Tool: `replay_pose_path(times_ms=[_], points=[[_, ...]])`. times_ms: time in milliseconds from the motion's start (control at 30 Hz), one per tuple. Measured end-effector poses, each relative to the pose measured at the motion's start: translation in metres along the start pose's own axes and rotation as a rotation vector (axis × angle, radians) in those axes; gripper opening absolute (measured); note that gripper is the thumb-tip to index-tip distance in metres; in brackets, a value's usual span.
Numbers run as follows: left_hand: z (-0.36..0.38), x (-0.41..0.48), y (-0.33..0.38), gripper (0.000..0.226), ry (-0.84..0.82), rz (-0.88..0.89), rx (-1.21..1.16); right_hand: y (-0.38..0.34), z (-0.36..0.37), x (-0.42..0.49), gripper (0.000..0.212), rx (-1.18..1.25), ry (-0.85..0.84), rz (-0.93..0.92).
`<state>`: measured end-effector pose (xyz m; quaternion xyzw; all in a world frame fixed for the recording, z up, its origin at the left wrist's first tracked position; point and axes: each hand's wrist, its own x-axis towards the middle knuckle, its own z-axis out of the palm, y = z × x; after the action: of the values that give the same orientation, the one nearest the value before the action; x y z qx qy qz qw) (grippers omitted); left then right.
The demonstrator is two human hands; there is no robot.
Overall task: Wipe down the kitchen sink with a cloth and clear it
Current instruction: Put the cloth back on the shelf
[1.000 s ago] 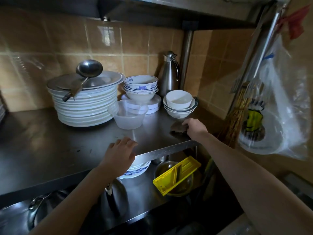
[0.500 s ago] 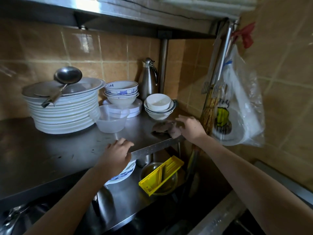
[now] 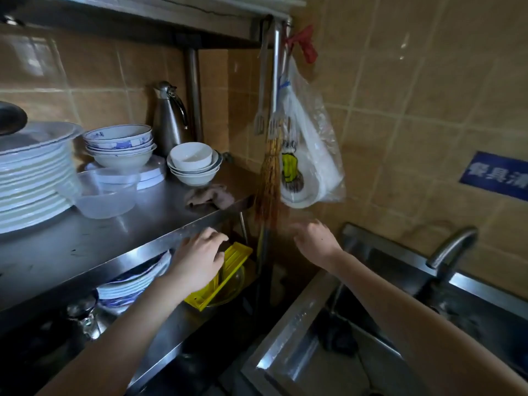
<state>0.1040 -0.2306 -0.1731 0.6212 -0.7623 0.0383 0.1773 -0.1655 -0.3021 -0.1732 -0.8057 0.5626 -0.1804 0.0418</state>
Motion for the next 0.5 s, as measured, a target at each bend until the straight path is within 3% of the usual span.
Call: replay_pose_path(times_ms=[500], points=[[0.066, 0.029, 0.14, 0.035, -0.156, 0.287, -0.129, 0.153, -0.026, -0.155, 0.043, -0.054, 0.082, 0.404]])
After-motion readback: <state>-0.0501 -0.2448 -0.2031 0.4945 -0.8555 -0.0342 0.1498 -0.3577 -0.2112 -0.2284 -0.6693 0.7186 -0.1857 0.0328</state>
